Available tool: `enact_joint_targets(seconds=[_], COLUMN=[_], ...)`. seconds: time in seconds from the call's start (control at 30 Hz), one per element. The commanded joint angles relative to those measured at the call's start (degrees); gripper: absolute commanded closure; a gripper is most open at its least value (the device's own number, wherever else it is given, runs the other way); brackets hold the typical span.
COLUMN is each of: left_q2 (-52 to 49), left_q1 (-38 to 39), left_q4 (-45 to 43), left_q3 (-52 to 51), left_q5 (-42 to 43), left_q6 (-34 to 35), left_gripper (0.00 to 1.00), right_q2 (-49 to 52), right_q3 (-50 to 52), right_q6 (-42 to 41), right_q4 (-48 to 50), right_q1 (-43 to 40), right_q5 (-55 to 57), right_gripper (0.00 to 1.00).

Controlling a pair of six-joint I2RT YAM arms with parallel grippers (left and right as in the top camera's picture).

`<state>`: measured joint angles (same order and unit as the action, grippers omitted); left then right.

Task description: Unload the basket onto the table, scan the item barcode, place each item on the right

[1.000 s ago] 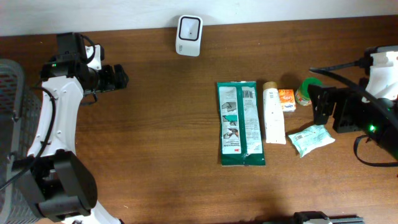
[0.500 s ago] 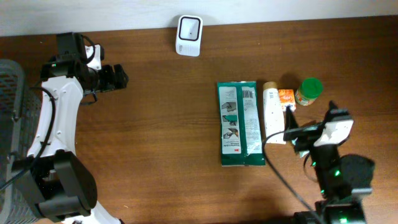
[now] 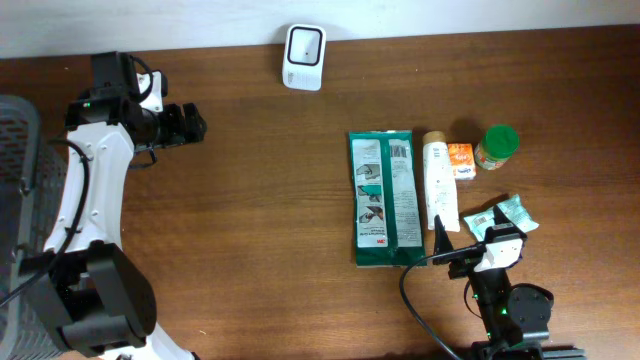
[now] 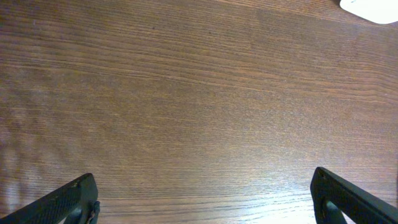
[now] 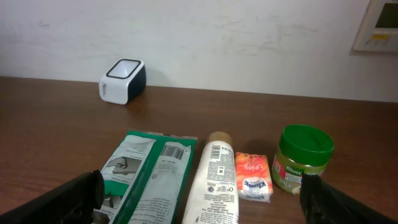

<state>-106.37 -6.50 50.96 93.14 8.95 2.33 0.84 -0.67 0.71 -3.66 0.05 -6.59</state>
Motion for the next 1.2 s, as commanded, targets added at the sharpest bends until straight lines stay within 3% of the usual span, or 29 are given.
enact_joint_targets(seconds=[0.0,0.43,0.6,0.67,0.73,0.93,1.07,1.17], left_q2=[1.4,1.6,11.3,16.7,24.0,49.1,64.1,74.8], left_q1=[-0.2,-0.2,-0.2,-0.1,0.2,0.2,0.4,2.8], left_q4=[-0.1,0.0,0.8,-3.5,-12.3,-46.7,-55.5,-60.3], left_q3=[0.9,0.9,0.5,-2.3,-10.4,-48.0,-66.8,-78.1], left_q5=[0.0,0.0,0.0,-1.2,-1.8,-1.8,-2.2,-2.9], left_q6=[-1.1,-1.1,-1.1,-1.1,-1.1,-1.1,-1.3,-5.9], left_gripper=[0.01,0.01,0.01,0.01,0.01,0.01,0.01,0.01], right_q2=[-0.7,-0.7,-0.7,-0.6,-0.7,-0.7,-0.7,-0.7], right_q3=[0.3,0.3,0.3,0.3,0.3,0.3,0.3,0.3], right_q6=[0.4,0.4,0.4,0.4,0.4,0.4,0.4,0.4], right_q4=[-0.2,-0.2,-0.2,-0.2,-0.2,-0.2,-0.2,-0.2], right_q1=[0.4,0.4,0.4,0.4,0.4,0.4,0.4,0.4], right_q5=[-0.7,-0.7,-0.7,-0.7,-0.7,-0.7,-0.7,-0.7], right_gripper=[0.02,0.02,0.02,0.02,0.02,0.02,0.02,0.02])
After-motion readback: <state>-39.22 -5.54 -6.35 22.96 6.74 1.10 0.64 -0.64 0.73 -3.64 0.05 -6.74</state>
